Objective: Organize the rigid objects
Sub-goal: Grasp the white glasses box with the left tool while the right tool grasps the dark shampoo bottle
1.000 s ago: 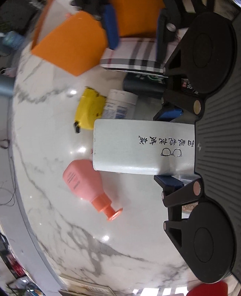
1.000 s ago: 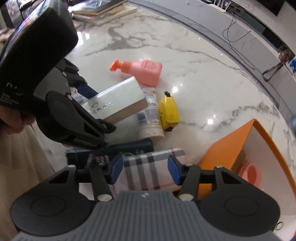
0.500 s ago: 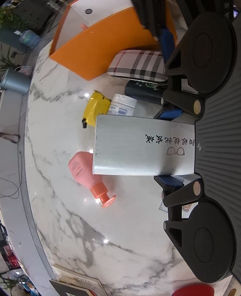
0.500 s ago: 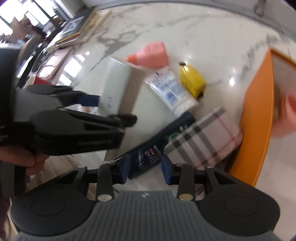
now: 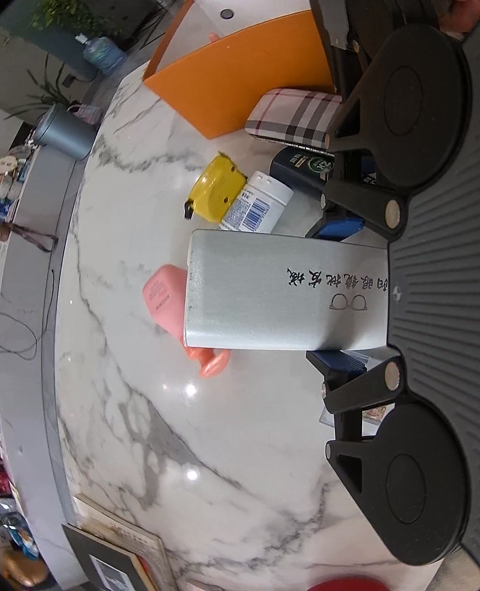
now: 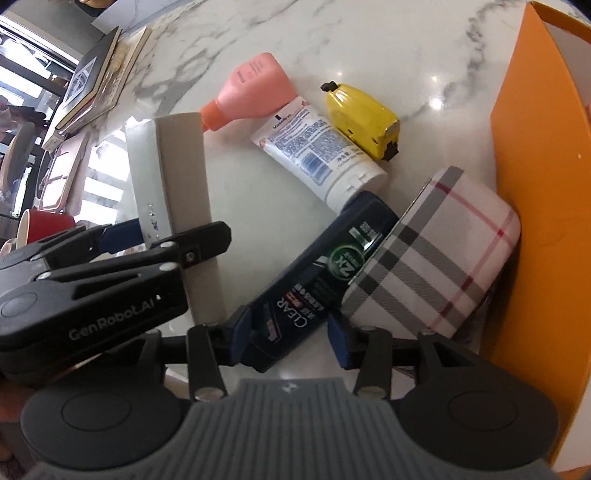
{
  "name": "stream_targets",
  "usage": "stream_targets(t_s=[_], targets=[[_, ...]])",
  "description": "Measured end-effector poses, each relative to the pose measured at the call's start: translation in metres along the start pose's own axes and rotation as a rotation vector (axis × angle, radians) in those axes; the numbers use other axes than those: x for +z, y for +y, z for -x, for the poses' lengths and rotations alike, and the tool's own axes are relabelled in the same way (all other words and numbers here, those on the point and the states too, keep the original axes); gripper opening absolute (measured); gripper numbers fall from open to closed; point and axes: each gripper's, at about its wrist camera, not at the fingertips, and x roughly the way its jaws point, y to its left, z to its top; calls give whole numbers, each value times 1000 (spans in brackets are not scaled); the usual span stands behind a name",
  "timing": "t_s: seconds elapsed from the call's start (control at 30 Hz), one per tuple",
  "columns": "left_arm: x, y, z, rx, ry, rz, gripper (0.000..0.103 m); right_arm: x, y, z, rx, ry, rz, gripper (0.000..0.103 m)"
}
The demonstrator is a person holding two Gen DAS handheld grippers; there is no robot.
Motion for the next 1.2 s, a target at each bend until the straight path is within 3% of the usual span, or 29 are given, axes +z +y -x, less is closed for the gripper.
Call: stream_targets(t_s=[0.2,0.43,0.57,0.8,1.2], targets=[[-1,9,0,-10,2,44,69,3,7,-7,-25,-18,17,59],[-1,8,-1,-23,14,42,69,7,21,-9,-55,28,197,37],[-2,3,-4,-30,37,19,69,3,24,-6,-105,65,326,34],[-4,-1,-12,-37,86,2,69,2,22,-11,-131,58,394,38],[-5,2,-14,-35,92,27,69,-8,45,-32,-186,-22,530,44]])
